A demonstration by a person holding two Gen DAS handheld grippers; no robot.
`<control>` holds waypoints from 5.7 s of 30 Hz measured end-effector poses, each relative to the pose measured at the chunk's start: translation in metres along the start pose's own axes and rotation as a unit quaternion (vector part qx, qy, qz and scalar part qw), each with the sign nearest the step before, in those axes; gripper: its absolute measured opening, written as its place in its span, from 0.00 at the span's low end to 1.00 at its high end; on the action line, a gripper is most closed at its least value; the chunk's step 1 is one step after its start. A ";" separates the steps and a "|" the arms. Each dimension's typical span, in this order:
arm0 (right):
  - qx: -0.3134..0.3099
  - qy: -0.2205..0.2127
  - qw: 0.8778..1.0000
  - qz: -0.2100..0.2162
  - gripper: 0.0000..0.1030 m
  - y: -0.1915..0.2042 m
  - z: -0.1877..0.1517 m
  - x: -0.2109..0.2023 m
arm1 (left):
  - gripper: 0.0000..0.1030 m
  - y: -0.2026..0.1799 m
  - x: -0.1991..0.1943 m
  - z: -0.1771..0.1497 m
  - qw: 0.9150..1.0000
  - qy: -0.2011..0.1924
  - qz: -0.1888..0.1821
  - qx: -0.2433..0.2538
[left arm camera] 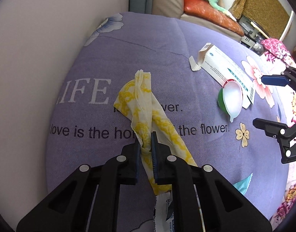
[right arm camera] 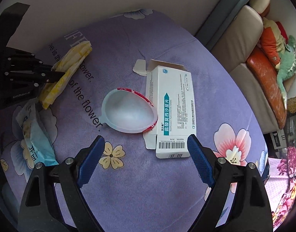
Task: Collect trash
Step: 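Grasp the yellow napkin with the left gripper while the right grasps the white-red lid, then carry the napkin and lid over the teal bin, then open the left gripper to drop the napkin while the right drops the lid, then move both grippers back over the table toward the wrapper and box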
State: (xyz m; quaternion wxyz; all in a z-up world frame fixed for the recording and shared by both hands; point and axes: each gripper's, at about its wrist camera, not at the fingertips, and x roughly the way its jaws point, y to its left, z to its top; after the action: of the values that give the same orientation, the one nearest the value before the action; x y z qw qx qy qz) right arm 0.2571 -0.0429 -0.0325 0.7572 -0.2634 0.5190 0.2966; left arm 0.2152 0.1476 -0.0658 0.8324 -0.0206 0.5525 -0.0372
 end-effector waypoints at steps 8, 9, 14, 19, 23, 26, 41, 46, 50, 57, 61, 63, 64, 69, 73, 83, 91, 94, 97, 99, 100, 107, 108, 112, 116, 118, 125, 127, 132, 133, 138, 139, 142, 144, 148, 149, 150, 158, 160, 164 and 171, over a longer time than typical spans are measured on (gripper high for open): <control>-0.112 0.027 0.993 0.020 0.81 0.022 0.026 0.022 | 0.40 0.010 -0.006 -0.002 1.000 -0.002 0.003 -0.005; -0.119 0.029 0.992 0.028 0.81 0.022 0.030 0.025 | 0.43 0.011 -0.008 -0.003 1.000 -0.003 0.003 -0.007; -0.139 0.047 0.988 0.045 0.81 0.022 0.039 0.042 | 0.51 0.013 -0.008 -0.001 1.000 0.000 -0.001 -0.011; -0.094 0.040 0.992 0.076 0.67 0.012 0.039 0.038 | 0.55 0.015 -0.009 0.003 1.000 -0.001 -0.012 -0.021; -0.062 0.041 0.995 0.069 0.66 0.009 0.025 0.033 | 0.57 0.005 -0.007 0.007 1.000 -0.002 -0.019 -0.017; -0.031 0.033 0.997 0.063 0.66 0.005 0.012 0.021 | 0.58 -0.004 -0.001 0.008 1.000 0.005 -0.023 -0.014; 0.086 0.025 0.996 -0.010 0.66 -0.023 -0.069 -0.019 | 0.12 -0.048 0.010 0.010 0.998 -0.011 0.052 0.027; 0.124 0.017 0.992 -0.009 0.66 -0.028 -0.094 -0.027 | 0.08 -0.067 0.000 0.007 0.996 -0.023 0.067 0.048; 0.155 0.008 0.988 -0.010 0.66 -0.038 -0.117 -0.038 | 0.08 -0.087 -0.016 0.006 0.995 -0.037 0.059 0.064; 0.230 -0.011 0.973 -0.017 0.67 -0.065 -0.178 -0.065 | 0.09 -0.144 -0.037 -0.004 0.995 -0.041 -0.009 0.094; 0.277 -0.019 0.960 -0.031 0.67 -0.085 -0.218 -0.081 | 0.09 -0.192 -0.038 -0.014 0.990 -0.035 -0.040 0.129; 0.298 -0.023 0.953 -0.040 0.67 -0.095 -0.238 -0.089 | 0.09 -0.218 -0.036 -0.018 0.988 -0.033 -0.052 0.145; 0.308 -0.024 0.950 -0.046 0.67 -0.100 -0.248 -0.092 | 0.09 -0.230 -0.034 -0.019 0.986 -0.031 -0.058 0.153; 0.359 -0.029 0.931 -0.064 0.67 -0.127 -0.296 -0.104 | 0.09 -0.299 -0.032 -0.029 0.977 -0.024 -0.089 0.192; 0.397 -0.033 0.914 -0.075 0.67 -0.149 -0.334 -0.115 | 0.09 -0.356 -0.028 -0.037 0.967 -0.018 -0.109 0.228; 0.448 -0.044 0.887 -0.101 0.67 -0.180 -0.400 -0.136 | 0.09 -0.462 -0.020 -0.052 0.948 -0.005 -0.154 0.278; 0.466 -0.046 0.876 -0.113 0.67 -0.197 -0.423 -0.143 | 0.09 -0.504 -0.007 -0.057 0.939 0.009 -0.172 0.298; 0.472 -0.044 0.873 -0.116 0.67 -0.203 -0.429 -0.142 | 0.09 -0.513 -0.001 -0.056 0.937 0.015 -0.179 0.301; 0.479 -0.042 0.869 -0.118 0.67 -0.208 -0.434 -0.141 | 0.11 -0.521 0.003 -0.056 0.934 0.016 -0.183 0.306; 0.484 -0.042 0.866 -0.119 0.67 -0.212 -0.438 -0.141 | 0.18 -0.524 0.004 -0.055 0.934 0.017 -0.186 0.305; 0.486 -0.042 0.865 -0.119 0.67 -0.213 -0.439 -0.141 | 0.28 -0.525 0.004 -0.055 0.934 0.017 -0.187 0.305; 0.487 -0.034 0.864 -0.119 0.67 -0.218 -0.438 -0.136 | 0.79 -0.519 -0.002 -0.048 0.939 -0.016 -0.170 0.297; 0.487 -0.033 0.865 -0.118 0.67 -0.218 -0.437 -0.135 | 0.84 -0.516 -0.002 -0.047 0.941 -0.019 -0.166 0.296; 0.480 -0.024 0.870 -0.113 0.67 -0.218 -0.431 -0.126 | 0.87 -0.505 -0.001 -0.044 0.943 -0.020 -0.156 0.293; 0.474 -0.013 0.874 -0.105 0.67 -0.216 -0.424 -0.115 | 0.88 -0.493 0.005 -0.042 0.946 -0.016 -0.147 0.287; 0.472 -0.009 0.876 -0.102 0.67 -0.215 -0.420 -0.110 | 0.88 -0.486 0.008 -0.041 0.948 -0.014 -0.142 0.285; 0.466 0.001 0.880 -0.096 0.68 -0.215 -0.409 -0.101 | 0.88 -0.467 0.011 -0.036 0.952 -0.014 -0.134 0.273; 0.465 0.005 0.881 -0.091 0.68 -0.215 -0.406 -0.098 | 0.88 -0.461 0.011 -0.035 0.953 -0.015 -0.133 0.271; 0.464 0.011 0.882 -0.079 0.74 -0.213 -0.396 -0.091 | 0.88 -0.449 0.010 -0.032 0.955 -0.015 -0.133 0.263; 0.463 0.013 0.883 -0.080 0.74 -0.212 -0.394 -0.091 | 0.88 -0.447 0.010 -0.032 0.956 -0.014 -0.133 0.261; 0.453 0.022 0.887 -0.086 0.77 -0.205 -0.382 -0.092 | 0.88 -0.431 0.006 -0.033 0.958 -0.014 -0.131 0.256; 0.452 0.023 0.887 -0.088 0.78 -0.203 -0.380 -0.093 | 0.88 -0.428 0.005 -0.033 0.958 -0.015 -0.131 0.254; 0.445 0.026 0.890 -0.093 0.79 -0.196 -0.373 -0.096 | 0.89 -0.417 0.000 -0.035 0.960 -0.018 -0.130 0.248; 0.441 0.029 0.892 -0.095 0.80 -0.191 -0.367 -0.099 | 0.89 -0.408 -0.004 -0.035 0.961 -0.021 -0.129 0.245; 0.428 0.032 0.898 -0.098 0.80 -0.178 -0.352 -0.105 | 0.90 -0.386 -0.014 -0.038 0.963 -0.027 -0.126 0.236; 0.424 0.032 0.900 -0.099 0.80 -0.174 -0.347 -0.106 | 0.90 -0.379 -0.016 -0.038 0.964 -0.029 -0.126 0.232; 0.420 0.032 0.902 -0.099 0.80 -0.170 -0.342 -0.107 | 0.90 -0.373 -0.019 -0.039 0.965 -0.032 -0.124 0.229; 0.382 0.038 0.918 -0.096 0.81 -0.132 -0.296 -0.109 | 0.91 -0.308 -0.039 -0.045 0.972 -0.043 -0.109 0.203; 0.366 0.042 0.925 -0.096 0.81 -0.120 -0.282 -0.106 | 0.91 -0.287 -0.043 -0.047 0.975 -0.045 -0.101 0.194; 0.332 0.052 0.938 -0.084 0.81 -0.092 -0.251 -0.097 | 0.91 -0.239 -0.050 -0.054 0.980 -0.046 -0.084 0.172; 0.265 0.063 0.960 -0.062 0.81 -0.040 -0.197 -0.081 | 0.91 -0.141 -0.058 -0.069 0.990 -0.040 -0.034 0.133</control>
State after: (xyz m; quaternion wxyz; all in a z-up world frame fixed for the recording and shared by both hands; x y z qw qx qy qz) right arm 0.1387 -0.2238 -0.0160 0.7825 -0.1032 0.6082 0.0838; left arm 0.1236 0.0124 -0.0291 0.8474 0.0697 0.5081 -0.1375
